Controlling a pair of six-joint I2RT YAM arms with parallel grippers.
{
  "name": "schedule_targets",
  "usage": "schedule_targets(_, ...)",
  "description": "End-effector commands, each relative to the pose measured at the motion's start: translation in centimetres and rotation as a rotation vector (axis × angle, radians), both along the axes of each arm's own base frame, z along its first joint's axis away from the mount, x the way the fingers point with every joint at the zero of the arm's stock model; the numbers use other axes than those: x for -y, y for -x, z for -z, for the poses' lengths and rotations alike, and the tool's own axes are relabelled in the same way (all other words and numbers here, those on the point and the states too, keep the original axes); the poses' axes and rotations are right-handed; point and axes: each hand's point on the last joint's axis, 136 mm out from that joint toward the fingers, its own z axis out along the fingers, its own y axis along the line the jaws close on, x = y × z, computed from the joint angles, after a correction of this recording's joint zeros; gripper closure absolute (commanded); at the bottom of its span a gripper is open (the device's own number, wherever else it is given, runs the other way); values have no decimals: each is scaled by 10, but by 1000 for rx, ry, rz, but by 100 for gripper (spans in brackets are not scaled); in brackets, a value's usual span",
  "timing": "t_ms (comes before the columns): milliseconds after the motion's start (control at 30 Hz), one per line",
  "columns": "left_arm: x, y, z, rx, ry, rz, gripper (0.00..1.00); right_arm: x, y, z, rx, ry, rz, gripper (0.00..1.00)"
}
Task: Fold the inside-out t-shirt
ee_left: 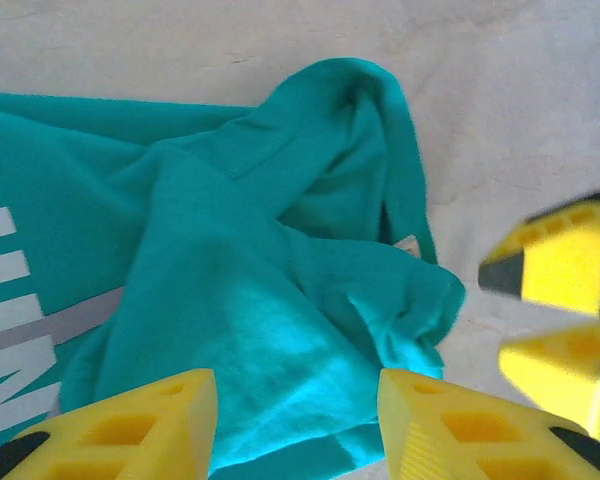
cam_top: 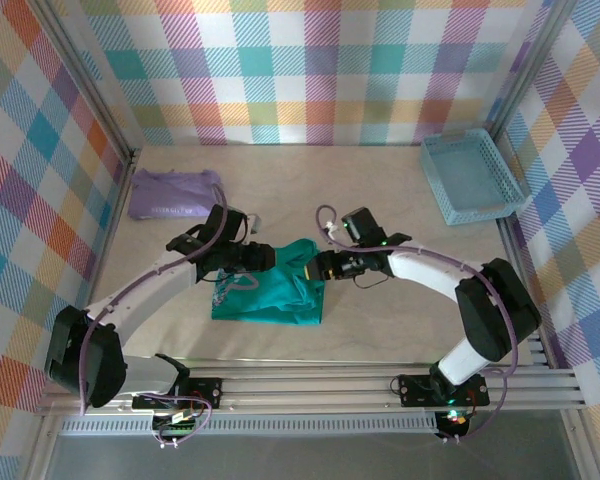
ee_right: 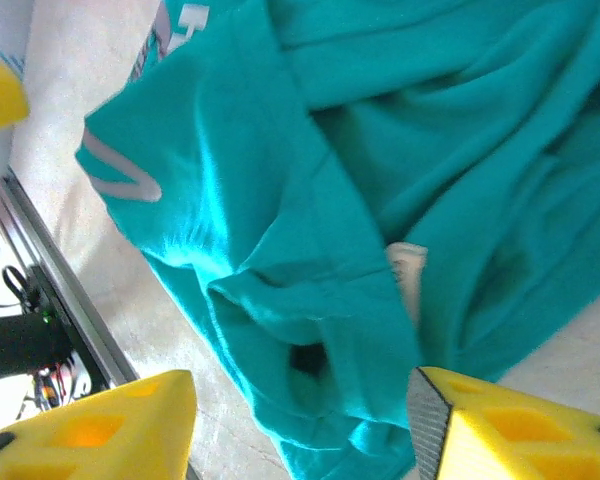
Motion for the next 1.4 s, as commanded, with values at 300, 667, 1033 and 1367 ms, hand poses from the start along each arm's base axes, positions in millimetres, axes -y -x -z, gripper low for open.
schedule_targets(300, -26, -1, 25, -49, -98, -83, 54, -19, -5, -3, 208, 214, -45, 43)
schedule_targets(667, -38, -2, 34, -44, -153, -122, 54, -40, -4, 16, 219, 296, -150, 66)
schedule_targets(1033, -43, 3, 44, -60, -172, -130, 54, -30, 32, -16, 50, 129, 10, 92)
schedule_targets(1367, -42, 0, 39, -42, -165, -131, 53, -43, 53, -4, -112, -60, 86, 94)
